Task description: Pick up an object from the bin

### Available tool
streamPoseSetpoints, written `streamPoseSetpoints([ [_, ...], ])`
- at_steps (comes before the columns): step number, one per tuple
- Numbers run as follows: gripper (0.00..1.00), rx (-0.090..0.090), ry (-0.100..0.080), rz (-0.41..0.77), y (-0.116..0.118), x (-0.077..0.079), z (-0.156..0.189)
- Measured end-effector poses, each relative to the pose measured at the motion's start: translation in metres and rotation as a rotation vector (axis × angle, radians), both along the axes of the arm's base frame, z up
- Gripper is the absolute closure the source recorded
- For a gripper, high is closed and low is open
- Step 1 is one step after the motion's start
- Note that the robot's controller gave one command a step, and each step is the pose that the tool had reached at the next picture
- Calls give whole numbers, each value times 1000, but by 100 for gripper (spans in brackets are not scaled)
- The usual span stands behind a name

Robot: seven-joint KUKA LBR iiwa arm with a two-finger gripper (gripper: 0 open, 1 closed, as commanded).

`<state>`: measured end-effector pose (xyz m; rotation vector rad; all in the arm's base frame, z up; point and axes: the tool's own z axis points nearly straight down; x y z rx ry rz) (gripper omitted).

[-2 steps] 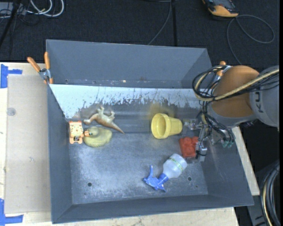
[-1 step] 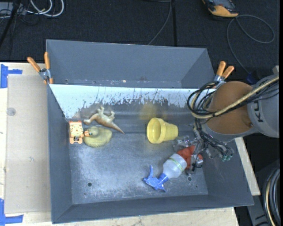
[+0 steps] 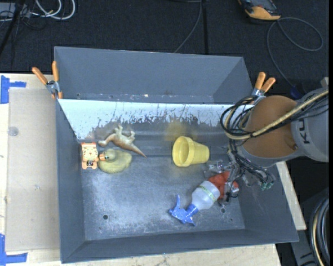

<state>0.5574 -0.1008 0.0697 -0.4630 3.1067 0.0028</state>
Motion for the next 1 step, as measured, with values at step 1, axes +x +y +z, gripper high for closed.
streamPoseSetpoints([
  [1,100,0,-7,-36,1,8,169],
])
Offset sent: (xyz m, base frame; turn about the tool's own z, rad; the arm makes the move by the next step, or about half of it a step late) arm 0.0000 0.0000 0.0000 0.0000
